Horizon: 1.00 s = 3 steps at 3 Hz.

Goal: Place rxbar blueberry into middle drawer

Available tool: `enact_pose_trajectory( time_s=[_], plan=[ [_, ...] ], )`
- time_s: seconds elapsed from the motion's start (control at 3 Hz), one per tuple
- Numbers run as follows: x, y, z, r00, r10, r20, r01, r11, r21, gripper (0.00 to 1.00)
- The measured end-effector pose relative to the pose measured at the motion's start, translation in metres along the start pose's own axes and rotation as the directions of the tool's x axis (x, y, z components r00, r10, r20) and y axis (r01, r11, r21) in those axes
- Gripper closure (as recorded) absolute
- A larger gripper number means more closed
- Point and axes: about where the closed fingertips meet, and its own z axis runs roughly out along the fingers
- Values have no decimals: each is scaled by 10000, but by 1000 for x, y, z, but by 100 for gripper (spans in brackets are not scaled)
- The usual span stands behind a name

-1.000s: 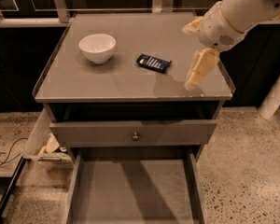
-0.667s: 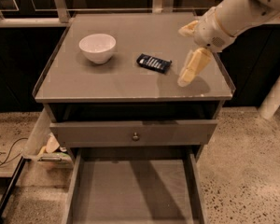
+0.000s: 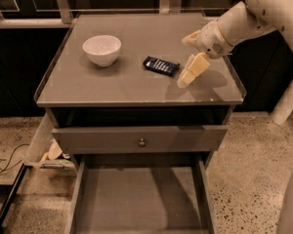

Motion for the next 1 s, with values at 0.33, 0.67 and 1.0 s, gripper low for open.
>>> enact_pose_trajectory(
  time_s=[0.33, 0.67, 1.0],
  plan=[
    [2, -9, 18, 9986, 522, 27, -521, 9986, -119, 0],
    [5, -17, 36, 9940, 1017, -415, -1005, 9945, 286, 0],
    [7, -23, 53, 9897, 1149, -855, -1074, 9903, 876, 0]
  ],
)
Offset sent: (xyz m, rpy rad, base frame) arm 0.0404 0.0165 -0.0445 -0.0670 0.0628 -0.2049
